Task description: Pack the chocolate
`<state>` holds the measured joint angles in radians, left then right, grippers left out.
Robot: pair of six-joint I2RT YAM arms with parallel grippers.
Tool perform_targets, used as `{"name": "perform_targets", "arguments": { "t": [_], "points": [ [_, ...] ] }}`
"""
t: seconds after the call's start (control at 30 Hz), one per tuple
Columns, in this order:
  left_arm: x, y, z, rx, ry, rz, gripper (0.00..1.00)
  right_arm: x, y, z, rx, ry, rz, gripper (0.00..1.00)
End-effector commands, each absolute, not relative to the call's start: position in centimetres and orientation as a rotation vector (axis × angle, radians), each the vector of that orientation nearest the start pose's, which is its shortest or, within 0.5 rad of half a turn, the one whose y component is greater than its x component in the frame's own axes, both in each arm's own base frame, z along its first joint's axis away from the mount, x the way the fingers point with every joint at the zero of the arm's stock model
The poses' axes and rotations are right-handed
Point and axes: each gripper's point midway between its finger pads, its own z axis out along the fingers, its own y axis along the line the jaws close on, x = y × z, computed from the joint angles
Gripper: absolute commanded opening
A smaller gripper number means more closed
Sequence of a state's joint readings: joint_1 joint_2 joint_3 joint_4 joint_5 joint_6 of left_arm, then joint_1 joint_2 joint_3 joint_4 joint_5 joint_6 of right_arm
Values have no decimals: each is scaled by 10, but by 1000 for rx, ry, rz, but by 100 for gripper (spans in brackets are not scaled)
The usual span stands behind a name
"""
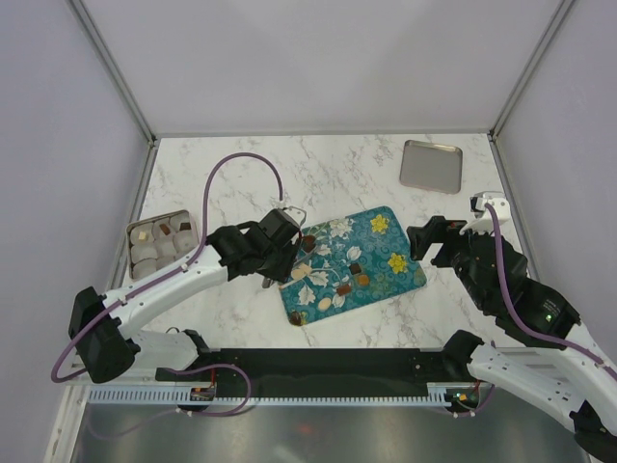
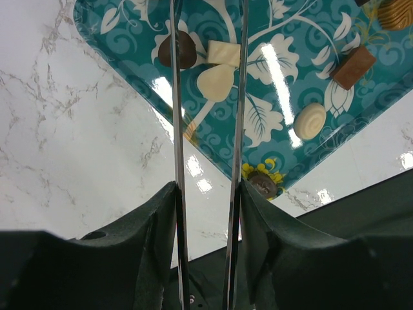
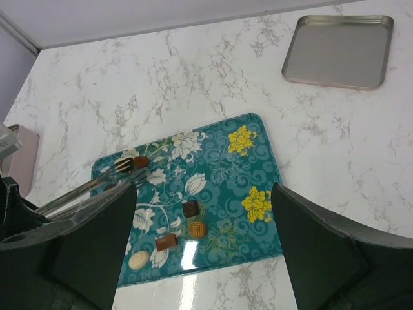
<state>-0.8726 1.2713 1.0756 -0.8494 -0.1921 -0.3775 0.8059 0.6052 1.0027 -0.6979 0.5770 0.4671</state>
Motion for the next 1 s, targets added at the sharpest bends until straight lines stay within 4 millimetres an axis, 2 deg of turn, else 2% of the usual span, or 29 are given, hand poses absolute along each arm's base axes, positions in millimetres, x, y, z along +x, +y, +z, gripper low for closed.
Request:
{"name": "perform_targets", "arguments": {
  "t": [0.0, 0.17, 0.37, 0.5, 0.63, 0.73, 0.87, 0.97],
  "points": [
    [205, -213, 145, 521, 2504, -216, 48, 207, 97, 326, 106, 1798, 369, 93],
    [205, -214, 145, 521, 2503, -227, 47, 207, 99, 326, 103, 1800, 376, 93],
    [206, -214, 150, 506, 2496, -233, 38, 207, 99, 326, 106, 1798, 386, 93],
    [204, -214, 162, 485, 2490, -253, 35, 205, 99, 327, 104, 1792, 393, 93],
    [207, -208, 187, 423, 2467, -233, 34, 204, 102, 327, 89, 1787, 414, 93],
    [208, -195, 202, 376, 2466, -175, 34, 203, 107, 326, 71, 1782, 444, 93],
    [213, -161, 211, 250, 2483, -39, 34, 202, 112, 324, 48, 1774, 474, 93],
    [216, -136, 216, 132, 2503, -11, 34, 201, 115, 317, 22, 1788, 474, 93]
  ]
}}
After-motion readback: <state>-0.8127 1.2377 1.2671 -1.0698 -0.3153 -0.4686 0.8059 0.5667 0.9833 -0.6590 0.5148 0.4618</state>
